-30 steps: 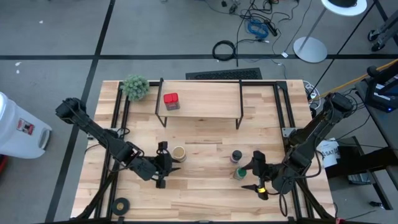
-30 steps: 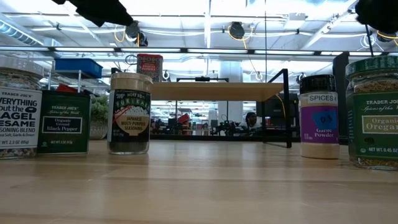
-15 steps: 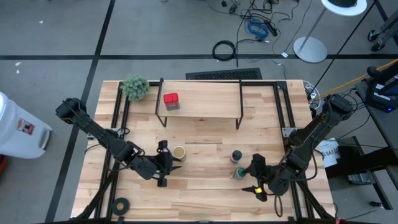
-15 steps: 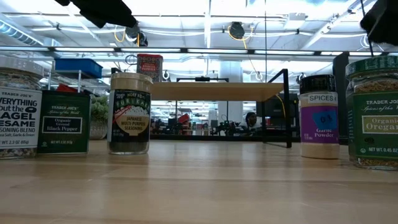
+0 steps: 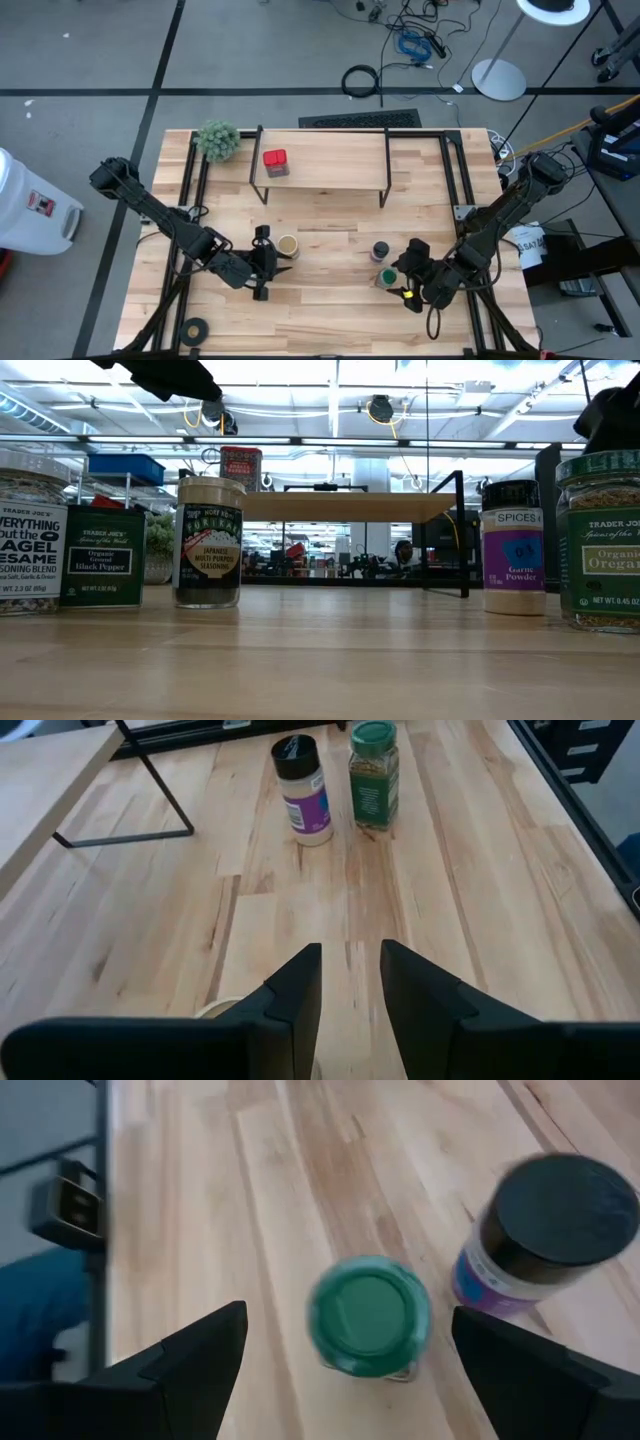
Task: Shelf spices
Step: Put the green seasoning bottle on the shelf aligned with the other red seasoning can
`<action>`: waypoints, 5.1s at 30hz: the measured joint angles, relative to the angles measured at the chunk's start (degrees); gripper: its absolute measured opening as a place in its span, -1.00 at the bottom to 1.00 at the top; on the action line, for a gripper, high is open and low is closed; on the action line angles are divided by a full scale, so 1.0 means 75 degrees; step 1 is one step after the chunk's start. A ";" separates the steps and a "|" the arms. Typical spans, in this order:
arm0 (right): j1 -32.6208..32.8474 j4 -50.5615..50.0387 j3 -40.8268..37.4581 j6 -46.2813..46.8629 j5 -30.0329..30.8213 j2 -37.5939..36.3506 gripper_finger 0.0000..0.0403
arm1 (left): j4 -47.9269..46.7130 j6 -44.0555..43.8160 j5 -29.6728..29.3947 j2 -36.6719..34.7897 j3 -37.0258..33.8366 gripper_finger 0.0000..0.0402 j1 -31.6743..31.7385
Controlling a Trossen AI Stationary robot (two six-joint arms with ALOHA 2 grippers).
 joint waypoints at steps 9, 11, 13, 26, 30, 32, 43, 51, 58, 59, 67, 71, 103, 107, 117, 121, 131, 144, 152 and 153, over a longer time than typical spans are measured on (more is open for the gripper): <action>-0.0144 0.0030 0.0000 0.0126 -0.0411 0.0734 0.69 | -0.0003 -0.0003 -0.0008 0.0000 0.0000 -0.43 0.0029; -0.0197 0.0067 0.0000 0.0126 -0.0391 0.0877 0.69 | -0.0003 -0.0003 -0.0014 0.0000 0.0000 -0.43 0.0029; -0.0240 0.0077 0.0000 0.0126 -0.0384 0.0994 0.69 | -0.0005 -0.0006 -0.0020 0.0000 0.0000 -0.43 0.0029; -0.0407 0.0286 0.0000 0.0089 -0.0416 0.1380 0.36 | 0.0213 -0.0428 -0.0019 0.0000 0.0000 -0.43 0.0029; -0.0407 0.0342 0.0000 0.0090 -0.0415 0.1378 0.08 | 0.0216 -0.0431 -0.0020 0.0000 0.0000 -0.43 0.0029; -0.0407 0.0371 0.0000 0.0087 -0.0402 0.1374 -0.05 | 0.0216 -0.0428 -0.0020 0.0000 0.0000 -0.43 0.0029; -0.0398 0.0663 0.0135 0.0055 -0.0841 0.1374 -0.04 | 0.0202 -0.0425 -0.0170 0.0000 0.0000 -0.43 0.0029; -0.0403 0.0605 0.1374 -0.1101 -0.0811 0.1374 -0.06 | 0.0184 -0.0425 -0.0251 0.0000 0.0000 -0.43 0.0032; -0.0822 -0.0448 0.3192 -0.3387 -0.0562 0.1374 -0.04 | 0.0180 -0.0280 -0.0639 -0.0140 -0.0003 -0.43 0.0029; -0.0932 -0.0631 0.3488 -0.3808 -0.0540 0.1373 -0.05 | 0.0182 -0.0234 -0.0706 -0.0202 -0.0003 -0.43 0.0032; -0.2205 -0.1429 0.5408 -0.6967 -0.0116 0.1365 -0.03 | 0.0185 -0.0230 -0.0746 -0.0710 -0.0003 -0.43 -0.0077; -0.2982 -0.1433 0.5982 -0.8223 -0.0164 0.1365 -0.04 | 0.0186 -0.0230 -0.0748 -0.0784 -0.0003 -0.43 -0.0193; -0.8126 0.0921 0.6406 -1.0215 -0.4525 0.1876 -0.03 | 0.0122 -0.0397 -0.1058 -0.0781 -0.0003 -0.43 -0.0236; -0.8464 0.0913 0.6405 -1.0183 -0.4829 0.2195 -0.02 | 0.0090 -0.0402 -0.1059 -0.0781 -0.0003 -0.43 -0.0236; -0.9076 0.0968 0.6403 -0.9849 -0.5649 0.2882 -0.01 | 0.0023 -0.0429 -0.1058 -0.0781 -0.0003 -0.43 -0.0237; -0.9154 0.0854 0.6403 -0.9741 -0.5860 0.3072 -0.01 | -0.0038 -0.0492 -0.1058 -0.0781 -0.0003 -0.43 -0.0236; -0.9006 0.0449 0.6403 -0.9771 -0.6396 0.3820 0.00 | -0.0054 -0.0606 -0.1045 -0.0781 -0.0003 -0.43 -0.0238; -0.8982 0.0507 0.6397 -0.9791 -0.6570 0.4069 0.00 | -0.0082 -0.0618 -0.1017 -0.0781 -0.0003 -0.43 -0.0236; -0.8980 0.0528 0.6400 -0.9717 -0.6626 0.4168 0.00 | -0.0079 -0.0618 -0.1011 -0.0781 -0.0003 -0.43 -0.0236; -0.8980 0.0523 0.6403 -0.9715 -0.6618 0.4185 0.00 | -0.0080 -0.0618 -0.1009 -0.0781 -0.0003 -0.43 -0.0237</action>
